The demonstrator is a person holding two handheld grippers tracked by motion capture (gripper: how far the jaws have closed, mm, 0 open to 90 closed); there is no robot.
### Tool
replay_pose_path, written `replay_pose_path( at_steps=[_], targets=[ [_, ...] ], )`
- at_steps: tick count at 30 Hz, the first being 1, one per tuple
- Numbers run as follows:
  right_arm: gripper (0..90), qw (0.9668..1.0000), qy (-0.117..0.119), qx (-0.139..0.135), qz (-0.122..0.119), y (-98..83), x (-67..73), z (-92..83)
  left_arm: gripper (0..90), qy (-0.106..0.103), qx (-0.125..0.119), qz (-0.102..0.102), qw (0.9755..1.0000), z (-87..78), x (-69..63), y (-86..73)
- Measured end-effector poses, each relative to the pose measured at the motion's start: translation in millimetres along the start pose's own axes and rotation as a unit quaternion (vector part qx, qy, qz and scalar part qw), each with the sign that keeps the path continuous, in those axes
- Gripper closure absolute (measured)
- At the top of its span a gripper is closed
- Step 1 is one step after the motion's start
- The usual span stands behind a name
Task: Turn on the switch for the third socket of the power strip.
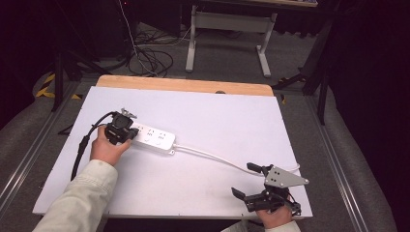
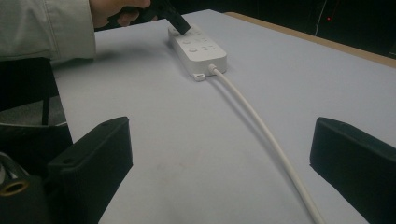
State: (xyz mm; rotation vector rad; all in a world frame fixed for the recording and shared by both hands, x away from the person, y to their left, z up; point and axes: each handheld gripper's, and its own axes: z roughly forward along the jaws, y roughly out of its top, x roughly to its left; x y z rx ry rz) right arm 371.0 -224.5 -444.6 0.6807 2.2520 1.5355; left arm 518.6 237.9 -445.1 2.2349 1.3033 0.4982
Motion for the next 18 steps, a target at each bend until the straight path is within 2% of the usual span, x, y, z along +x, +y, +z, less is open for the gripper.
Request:
replay_pose_path(
  at_steps=[6, 15, 18],
  targets=[
    [6.1, 1.0, 0.0, 0.001, 0.0, -0.1, 0.2, 0.4, 90.0, -0.003, 0.003, -0.003, 1.0, 0.3, 0.5, 0.7],
    [6.0, 1.0, 0.001, 0.003, 0.001, -0.3, 0.2, 0.9, 90.0, 0.014, 0.004, 0.006, 0.9999, 0.8, -4.5, 0.6],
    [6.0, 1.0, 0.001, 0.003, 0.001, -0.4, 0.2, 1.0, 90.0, 0.01, 0.005, 0.001, 0.9999, 0.9, -3.3, 0.6]
  ],
)
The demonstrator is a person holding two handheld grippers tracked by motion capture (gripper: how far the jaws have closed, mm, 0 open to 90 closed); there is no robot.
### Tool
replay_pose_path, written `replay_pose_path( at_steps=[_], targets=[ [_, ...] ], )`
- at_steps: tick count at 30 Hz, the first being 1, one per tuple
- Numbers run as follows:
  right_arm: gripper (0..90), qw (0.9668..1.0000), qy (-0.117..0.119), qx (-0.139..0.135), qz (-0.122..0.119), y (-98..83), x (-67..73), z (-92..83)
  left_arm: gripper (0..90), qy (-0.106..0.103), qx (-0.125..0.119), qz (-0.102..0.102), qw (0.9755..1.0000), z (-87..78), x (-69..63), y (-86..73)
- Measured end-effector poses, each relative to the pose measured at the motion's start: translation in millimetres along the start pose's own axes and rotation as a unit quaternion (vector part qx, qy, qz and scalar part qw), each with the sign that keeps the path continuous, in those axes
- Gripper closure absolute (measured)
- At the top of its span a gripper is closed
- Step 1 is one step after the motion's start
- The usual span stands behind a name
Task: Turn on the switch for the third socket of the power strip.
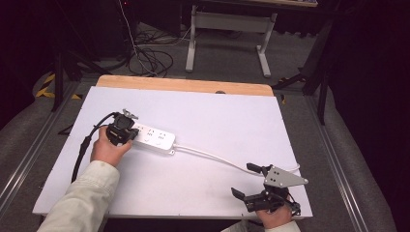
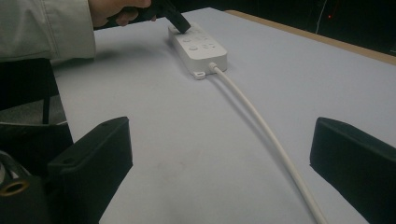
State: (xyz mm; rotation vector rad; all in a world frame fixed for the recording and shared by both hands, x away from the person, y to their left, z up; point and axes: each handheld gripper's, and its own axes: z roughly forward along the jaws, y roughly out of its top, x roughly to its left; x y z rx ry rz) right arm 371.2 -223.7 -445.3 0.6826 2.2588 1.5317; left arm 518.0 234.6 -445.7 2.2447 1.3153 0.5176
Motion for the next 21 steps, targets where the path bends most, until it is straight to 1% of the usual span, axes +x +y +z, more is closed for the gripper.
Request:
replay_pose_path(
  at_steps=[3, 4, 6, 10, 13, 15, 19, 21],
  targets=[
    [6.0, 1.0, 0.0, -0.001, 0.001, -0.1, 0.3, -0.3, 90.0, -0.008, 0.0, -0.008, 0.9999, 0.1, 2.4, -0.3],
    [6.1, 1.0, 0.001, -0.001, 0.001, -0.2, 0.2, -0.4, 90.0, -0.006, -0.001, -0.005, 1.0, 0.1, 2.7, 0.0],
    [6.1, 1.0, 0.0, 0.0, 0.002, -0.3, 0.2, -0.8, 90.0, -0.005, 0.003, -0.007, 1.0, 0.3, 0.7, 0.4],
    [6.0, 1.0, 0.0, 0.0, 0.001, -0.2, 0.4, -0.7, 90.0, 0.011, 0.003, 0.003, 0.9999, 0.3, -2.3, 0.4],
    [6.0, 1.0, 0.0, 0.0, 0.002, -0.3, 0.3, -0.8, 90.0, 0.012, 0.003, 0.001, 0.9999, 0.4, -2.4, 0.3],
    [6.0, 1.0, 0.0, 0.0, 0.002, -0.4, 0.3, -0.9, 90.0, 0.005, 0.007, -0.004, 1.0, 0.7, -1.9, 0.0],
    [6.0, 1.0, 0.0, 0.0, 0.001, -0.4, 0.4, -0.9, 90.0, 0.001, 0.008, -0.005, 1.0, 0.2, -1.4, -0.1],
    [6.0, 1.0, 0.0, 0.0, 0.003, -0.4, 0.3, -1.0, 90.0, 0.004, 0.009, -0.002, 1.0, 0.0, -2.2, 0.2]
  ],
)
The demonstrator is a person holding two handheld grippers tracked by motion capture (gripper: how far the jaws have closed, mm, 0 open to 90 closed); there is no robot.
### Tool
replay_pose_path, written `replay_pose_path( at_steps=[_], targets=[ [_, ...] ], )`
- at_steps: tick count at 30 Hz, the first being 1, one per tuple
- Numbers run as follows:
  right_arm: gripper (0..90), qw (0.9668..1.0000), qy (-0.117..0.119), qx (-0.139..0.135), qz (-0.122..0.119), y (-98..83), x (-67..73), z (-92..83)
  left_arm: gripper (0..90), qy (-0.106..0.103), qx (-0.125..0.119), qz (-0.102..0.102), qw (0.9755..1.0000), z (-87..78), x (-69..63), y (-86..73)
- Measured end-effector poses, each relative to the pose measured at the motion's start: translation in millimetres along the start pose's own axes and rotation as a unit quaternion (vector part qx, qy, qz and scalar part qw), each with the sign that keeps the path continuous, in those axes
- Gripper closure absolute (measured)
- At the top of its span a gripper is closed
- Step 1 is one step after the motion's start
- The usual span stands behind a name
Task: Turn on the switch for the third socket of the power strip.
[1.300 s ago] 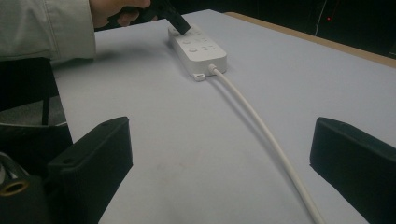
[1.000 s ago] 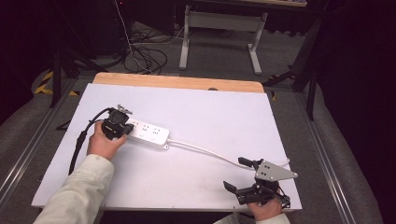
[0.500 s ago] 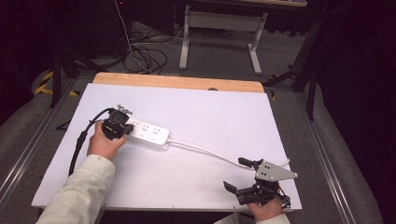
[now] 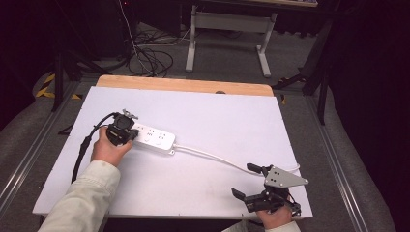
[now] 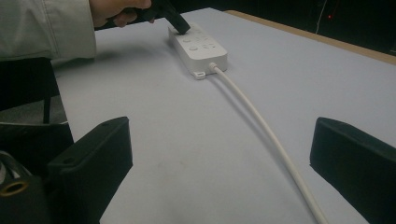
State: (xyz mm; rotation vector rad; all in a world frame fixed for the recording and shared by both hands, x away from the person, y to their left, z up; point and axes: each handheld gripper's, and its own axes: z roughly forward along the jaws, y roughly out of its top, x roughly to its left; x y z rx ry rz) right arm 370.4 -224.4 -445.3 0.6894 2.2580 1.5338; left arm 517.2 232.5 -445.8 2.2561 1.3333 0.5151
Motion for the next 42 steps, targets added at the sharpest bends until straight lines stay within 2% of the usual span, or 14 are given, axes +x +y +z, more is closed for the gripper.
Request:
replay_pose_path(
  at_steps=[3, 5, 7, 9, 12, 20, 27, 32, 35, 40, 42],
  targets=[
    [6.0, 1.0, 0.0, 0.001, -0.001, -0.1, 0.0, 0.1, 90.0, -0.002, -0.003, -0.002, 1.0, -0.1, 0.7, -0.4],
    [6.1, 1.0, 0.0, 0.0, 0.0, 0.0, -0.2, 0.0, 90.0, -0.001, 0.005, -0.005, 1.0, -1.2, -0.1, 1.6],
    [6.0, 1.0, -0.001, 0.001, 0.0, -0.1, -0.8, -0.1, 90.0, 0.005, 0.004, 0.001, 1.0, -3.0, -0.8, 2.8],
    [6.0, 1.0, -0.002, -0.001, 0.002, 0.0, -1.1, -0.2, 90.0, -0.006, 0.002, -0.014, 0.9999, -5.0, 1.0, 2.9],
    [6.0, 1.0, -0.001, -0.001, 0.002, 0.1, -1.3, 0.0, 90.0, -0.007, 0.001, -0.015, 0.9999, -7.2, 3.7, 2.1],
    [6.0, 1.0, -0.003, -0.002, 0.001, -0.1, -0.9, -0.6, 90.0, -0.025, -0.018, -0.014, 0.9994, -23.8, 5.7, 3.3],
    [6.1, 1.0, -0.003, -0.001, 0.002, 0.1, -1.0, 0.1, 89.8, -0.026, -0.036, -0.01, 0.999, -37.6, 9.3, 3.6],
    [6.1, 1.0, -0.002, 0.0, 0.001, 0.3, -0.6, 0.8, 87.1, -0.03, -0.042, -0.003, 0.9987, -46.2, 4.5, 6.0],
    [6.1, 1.0, -0.003, -0.001, 0.001, 0.2, -0.9, 0.5, 81.4, -0.03, -0.053, 0.002, 0.9982, -50.3, 1.2, 6.8],
    [6.0, 1.0, -0.004, -0.001, 0.001, 0.1, -0.7, -0.2, 58.6, -0.066, -0.078, 0.0, 0.9948, -61.2, -2.5, 6.9],
    [6.1, 1.0, -0.003, -0.003, 0.001, 0.0, -1.0, -0.8, 50.9, -0.071, -0.092, 0.006, 0.9932, -66.4, -4.8, 5.8]
  ],
)
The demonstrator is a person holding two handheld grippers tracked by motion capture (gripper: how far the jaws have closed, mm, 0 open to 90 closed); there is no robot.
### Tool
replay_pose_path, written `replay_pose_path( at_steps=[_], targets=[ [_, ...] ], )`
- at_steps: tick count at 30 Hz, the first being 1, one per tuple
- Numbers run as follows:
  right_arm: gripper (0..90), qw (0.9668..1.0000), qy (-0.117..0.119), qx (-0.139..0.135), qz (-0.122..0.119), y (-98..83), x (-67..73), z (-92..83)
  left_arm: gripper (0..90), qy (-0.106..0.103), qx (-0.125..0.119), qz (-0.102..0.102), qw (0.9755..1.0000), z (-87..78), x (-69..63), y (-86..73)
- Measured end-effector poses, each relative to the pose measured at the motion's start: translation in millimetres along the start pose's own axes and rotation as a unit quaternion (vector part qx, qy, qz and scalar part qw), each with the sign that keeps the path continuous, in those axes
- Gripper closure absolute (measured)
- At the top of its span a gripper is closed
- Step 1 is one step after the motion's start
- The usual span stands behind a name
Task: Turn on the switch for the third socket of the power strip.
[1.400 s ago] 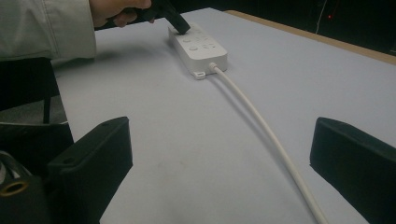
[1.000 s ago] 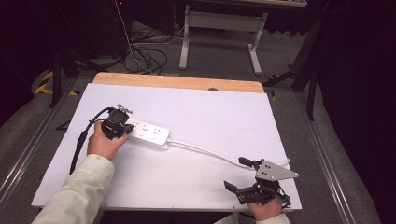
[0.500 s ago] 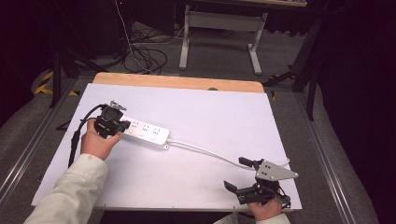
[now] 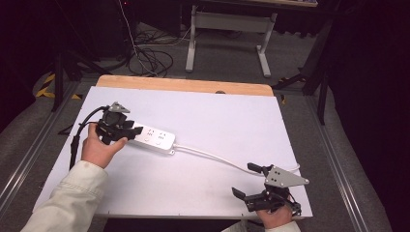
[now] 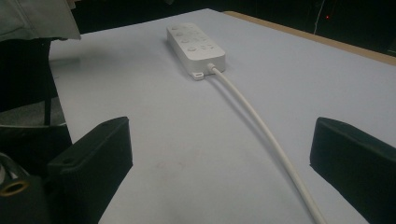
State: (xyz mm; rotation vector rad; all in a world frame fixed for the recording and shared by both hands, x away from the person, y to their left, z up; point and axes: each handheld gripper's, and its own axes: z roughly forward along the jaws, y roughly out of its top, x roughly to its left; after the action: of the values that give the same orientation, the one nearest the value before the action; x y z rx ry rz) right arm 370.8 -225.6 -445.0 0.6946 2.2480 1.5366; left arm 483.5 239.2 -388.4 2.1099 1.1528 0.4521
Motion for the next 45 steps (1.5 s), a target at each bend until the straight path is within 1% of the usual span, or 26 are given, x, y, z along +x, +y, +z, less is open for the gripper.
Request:
replay_pose_path(
  at_steps=[4, 9, 10, 12, 13, 14, 15, 16, 19, 20, 21, 23, 25, 27, 29, 30, 32, 33, 36, 38, 39, 41, 42, 43, 44, 45],
  targets=[
    [6.1, 1.0, -0.001, 0.0, -0.001, 0.0, 0.1, -0.4, 42.2, -0.007, -0.022, 0.016, 0.9996, -11.8, -7.0, -1.8],
    [6.0, 1.0, -0.001, 0.001, -0.002, 0.3, 0.5, 0.0, 35.7, -0.022, -0.047, 0.029, 0.9982, -27.1, -14.6, -6.4],
    [6.1, 1.0, -0.002, 0.001, -0.001, 0.3, 0.5, -0.2, 34.3, -0.022, -0.053, 0.036, 0.9977, -30.2, -15.8, -7.4],
    [6.0, 1.0, -0.002, 0.002, 0.0, 0.2, 0.4, 0.0, 31.7, -0.028, -0.064, 0.036, 0.9969, -35.1, -19.1, -10.4],
    [6.1, 1.0, -0.002, 0.002, 0.0, 0.3, 0.6, 0.0, 30.7, -0.03, -0.068, 0.034, 0.9967, -37.1, -20.6, -12.1],
    [6.1, 1.0, -0.001, 0.001, 0.0, 0.3, 0.8, 0.1, 29.9, -0.031, -0.07, 0.038, 0.9964, -39.4, -21.3, -13.5],
    [6.1, 1.0, -0.001, 0.001, 0.0, 0.4, 0.9, 0.1, 29.2, -0.04, -0.072, 0.035, 0.996, -41.1, -22.5, -15.4],
    [6.1, 1.0, -0.001, 0.001, -0.001, 0.4, 0.8, 0.0, 28.7, -0.04, -0.075, 0.036, 0.9957, -42.9, -23.3, -17.4],
    [6.1, 1.0, -0.002, 0.002, 0.0, 0.2, 0.6, -0.2, 27.1, -0.051, -0.086, 0.033, 0.9944, -47.2, -25.6, -24.9],
    [6.0, 1.0, -0.002, 0.002, 0.0, 0.3, 0.6, -0.1, 27.0, -0.057, -0.087, 0.027, 0.9942, -47.8, -26.4, -27.7],
    [6.1, 1.0, -0.002, 0.001, 0.0, 0.3, 0.8, 0.0, 26.9, -0.053, -0.089, 0.029, 0.9942, -48.5, -26.3, -30.4],
    [6.1, 1.0, -0.001, 0.002, 0.0, 0.4, 0.9, 0.2, 26.1, -0.055, -0.093, 0.029, 0.9937, -49.3, -28.6, -36.3],
    [6.0, 1.0, -0.002, 0.002, 0.0, 0.3, 0.9, 0.3, 25.8, -0.056, -0.104, 0.037, 0.9924, -50.7, -30.0, -42.6],
    [6.0, 1.0, -0.002, 0.002, 0.0, 0.3, 0.9, 0.2, 25.3, -0.056, -0.122, 0.039, 0.9902, -51.5, -32.4, -50.7],
    [6.0, 1.0, -0.002, 0.002, 0.001, 0.3, 1.0, 0.3, 25.0, -0.058, -0.129, 0.04, 0.9892, -51.5, -32.0, -56.3],
    [6.0, 1.0, -0.002, 0.002, 0.0, 0.4, 0.9, 0.4, 24.4, -0.063, -0.136, 0.035, 0.9882, -50.7, -31.3, -59.8],
    [6.0, 1.0, -0.002, 0.002, -0.001, 0.4, 0.9, 0.5, 21.5, -0.072, -0.14, 0.026, 0.9872, -49.9, -30.3, -66.6],
    [6.0, 1.0, -0.001, 0.003, -0.001, 0.4, 1.0, 0.5, 20.7, -0.073, -0.14, 0.031, 0.987, -50.0, -29.2, -69.6],
    [6.1, 1.0, -0.002, 0.002, 0.0, 0.4, 1.0, 0.3, 19.9, -0.07, -0.145, 0.037, 0.9863, -50.5, -29.0, -79.1],
    [6.1, 1.0, -0.002, 0.002, 0.0, 0.3, 1.1, 0.3, 19.7, -0.075, -0.152, 0.04, 0.9848, -51.6, -28.5, -86.3],
    [6.1, 1.0, -0.002, 0.003, -0.001, 0.3, 0.9, 0.4, 19.4, -0.073, -0.156, 0.043, 0.9842, -51.8, -28.3, -88.5],
    [6.0, 1.0, -0.002, 0.003, -0.001, 0.3, 1.0, 0.7, 18.7, -0.074, -0.167, 0.049, 0.982, -52.5, -28.4, -95.3],
    [6.1, 1.0, -0.002, 0.003, -0.002, 0.4, 1.1, 0.8, 18.6, -0.078, -0.17, 0.046, 0.9813, -52.5, -29.0, -98.2],
    [6.1, 1.0, -0.001, 0.003, -0.002, 0.4, 1.1, 0.8, 18.4, -0.079, -0.173, 0.05, 0.9805, -52.7, -28.6, -100.2],
    [6.0, 1.0, -0.001, 0.003, -0.001, 0.4, 1.1, 0.8, 18.1, -0.082, -0.178, 0.046, 0.9795, -52.5, -29.4, -104.0],
    [6.0, 1.0, -0.002, 0.003, -0.001, 0.4, 1.2, 0.8, 17.9, -0.084, -0.18, 0.05, 0.9789, -52.4, -28.7, -106.0]
  ],
)
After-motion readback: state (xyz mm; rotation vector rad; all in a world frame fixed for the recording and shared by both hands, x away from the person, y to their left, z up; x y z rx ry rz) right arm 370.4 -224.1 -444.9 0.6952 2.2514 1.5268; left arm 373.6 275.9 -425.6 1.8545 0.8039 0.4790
